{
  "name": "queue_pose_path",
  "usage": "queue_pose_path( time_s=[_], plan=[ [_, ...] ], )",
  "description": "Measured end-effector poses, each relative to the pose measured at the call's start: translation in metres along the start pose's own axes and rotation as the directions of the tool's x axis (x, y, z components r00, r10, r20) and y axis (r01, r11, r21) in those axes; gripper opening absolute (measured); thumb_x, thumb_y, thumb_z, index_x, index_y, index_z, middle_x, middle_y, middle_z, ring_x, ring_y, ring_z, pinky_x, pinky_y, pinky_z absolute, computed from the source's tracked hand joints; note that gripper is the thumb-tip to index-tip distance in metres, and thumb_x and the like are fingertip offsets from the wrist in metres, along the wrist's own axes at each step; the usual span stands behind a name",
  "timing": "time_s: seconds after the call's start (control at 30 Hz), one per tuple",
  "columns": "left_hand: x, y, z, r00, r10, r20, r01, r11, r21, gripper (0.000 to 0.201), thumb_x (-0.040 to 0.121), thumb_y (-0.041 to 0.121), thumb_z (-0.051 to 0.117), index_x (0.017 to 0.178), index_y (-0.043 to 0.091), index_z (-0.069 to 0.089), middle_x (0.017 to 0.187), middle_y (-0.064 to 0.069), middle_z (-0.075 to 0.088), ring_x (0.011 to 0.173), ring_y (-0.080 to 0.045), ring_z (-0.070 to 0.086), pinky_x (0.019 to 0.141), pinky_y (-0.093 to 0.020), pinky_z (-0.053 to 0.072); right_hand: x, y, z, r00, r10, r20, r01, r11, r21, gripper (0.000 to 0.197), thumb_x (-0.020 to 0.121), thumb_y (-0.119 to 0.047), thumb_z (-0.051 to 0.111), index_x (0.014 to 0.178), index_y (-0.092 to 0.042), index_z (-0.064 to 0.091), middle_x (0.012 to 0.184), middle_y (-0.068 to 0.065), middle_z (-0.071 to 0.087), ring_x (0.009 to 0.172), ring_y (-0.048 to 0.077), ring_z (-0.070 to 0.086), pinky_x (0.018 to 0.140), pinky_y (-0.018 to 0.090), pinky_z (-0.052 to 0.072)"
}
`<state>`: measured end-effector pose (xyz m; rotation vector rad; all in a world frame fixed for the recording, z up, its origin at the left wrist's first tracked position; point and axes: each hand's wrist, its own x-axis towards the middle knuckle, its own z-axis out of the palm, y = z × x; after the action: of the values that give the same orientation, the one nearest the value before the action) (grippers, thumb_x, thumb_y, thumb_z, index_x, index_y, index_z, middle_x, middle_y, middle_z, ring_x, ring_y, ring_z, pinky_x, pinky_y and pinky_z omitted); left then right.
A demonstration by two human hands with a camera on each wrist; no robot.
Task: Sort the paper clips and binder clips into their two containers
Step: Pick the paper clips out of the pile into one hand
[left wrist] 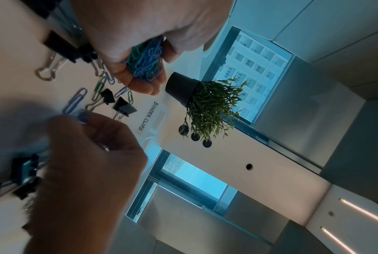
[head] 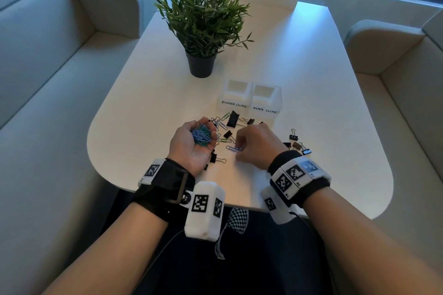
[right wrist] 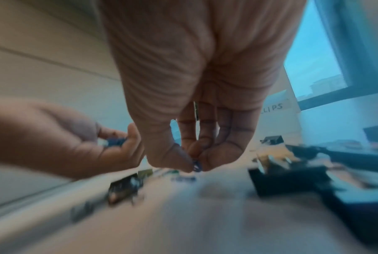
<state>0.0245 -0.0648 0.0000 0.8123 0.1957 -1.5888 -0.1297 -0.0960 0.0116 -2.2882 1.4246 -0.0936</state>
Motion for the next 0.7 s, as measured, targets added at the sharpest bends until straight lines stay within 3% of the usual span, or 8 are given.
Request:
queue_pose_path(
  time_s=[0.07,0.17,0.33,0.43,0.53,0.7],
  plan=[
    [0.000,-0.001,0.000,1.000,0.015,0.001,-0.015,1.000,0.014,0.029,0.098,0.019,0.036,0.086,0.004,0.058,0.081,-0.009,0.056,0.069,-0.015,0.054,0.059,-0.022,0.048,0.001,-0.004,-0.012,0.999,0.007,-0.037,-0.005,0.998,0.068,0.006,0.073,-0.008,0.072,0.074,-0.011,0.067,0.063,-0.009,0.052,0.061,0.009,0.053,0.051,0.008,0.038],
    [0.000,-0.005,0.002,1.000,0.028,-0.003,-0.028,0.999,0.032,0.029,0.098,0.018,0.036,0.085,0.003,0.058,0.081,-0.010,0.056,0.068,-0.017,0.054,0.061,-0.023,0.048,0.006,-0.016,-0.029,0.992,-0.041,-0.118,0.056,0.989,0.133,0.005,0.075,-0.010,0.072,0.079,-0.011,0.070,0.062,-0.011,0.053,0.058,0.004,0.051,0.047,0.004,0.037],
    [-0.001,-0.014,0.005,0.999,0.001,0.046,-0.002,0.999,0.035,0.029,0.098,0.018,0.035,0.084,0.005,0.057,0.082,-0.010,0.061,0.073,-0.018,0.056,0.072,-0.026,0.045,0.014,-0.044,-0.035,0.987,-0.146,-0.070,0.154,0.979,0.130,0.012,0.073,-0.013,0.073,0.085,-0.013,0.075,0.066,-0.010,0.062,0.063,0.001,0.055,0.055,0.004,0.039],
    [-0.001,-0.014,0.004,0.998,-0.016,0.059,0.016,1.000,-0.001,0.031,0.098,0.019,0.033,0.083,0.005,0.056,0.083,-0.011,0.059,0.071,-0.017,0.054,0.072,-0.025,0.044,0.016,-0.043,-0.032,0.986,-0.149,-0.080,0.158,0.979,0.131,0.022,0.075,-0.020,0.074,0.096,-0.013,0.075,0.077,-0.003,0.069,0.072,0.007,0.061,0.065,0.012,0.047],
    [0.001,-0.009,0.001,1.000,-0.026,0.002,0.026,0.998,-0.066,0.034,0.100,0.023,0.032,0.084,0.003,0.054,0.083,-0.012,0.055,0.067,-0.017,0.052,0.063,-0.024,0.045,0.015,-0.027,-0.027,0.985,-0.084,-0.153,0.106,0.984,0.141,0.021,0.082,-0.018,0.068,0.101,-0.011,0.073,0.080,0.000,0.069,0.071,0.010,0.061,0.068,0.017,0.049],
    [-0.001,0.001,0.000,0.998,-0.058,-0.018,0.057,0.997,-0.048,0.040,0.102,0.031,0.030,0.081,0.007,0.055,0.073,-0.006,0.054,0.054,-0.011,0.048,0.040,-0.015,0.040,0.013,-0.013,-0.001,0.995,-0.095,0.030,0.097,0.993,-0.065,0.029,0.083,-0.008,0.063,0.110,-0.015,0.071,0.084,0.000,0.062,0.073,0.012,0.053,0.062,0.016,0.039]
  ],
)
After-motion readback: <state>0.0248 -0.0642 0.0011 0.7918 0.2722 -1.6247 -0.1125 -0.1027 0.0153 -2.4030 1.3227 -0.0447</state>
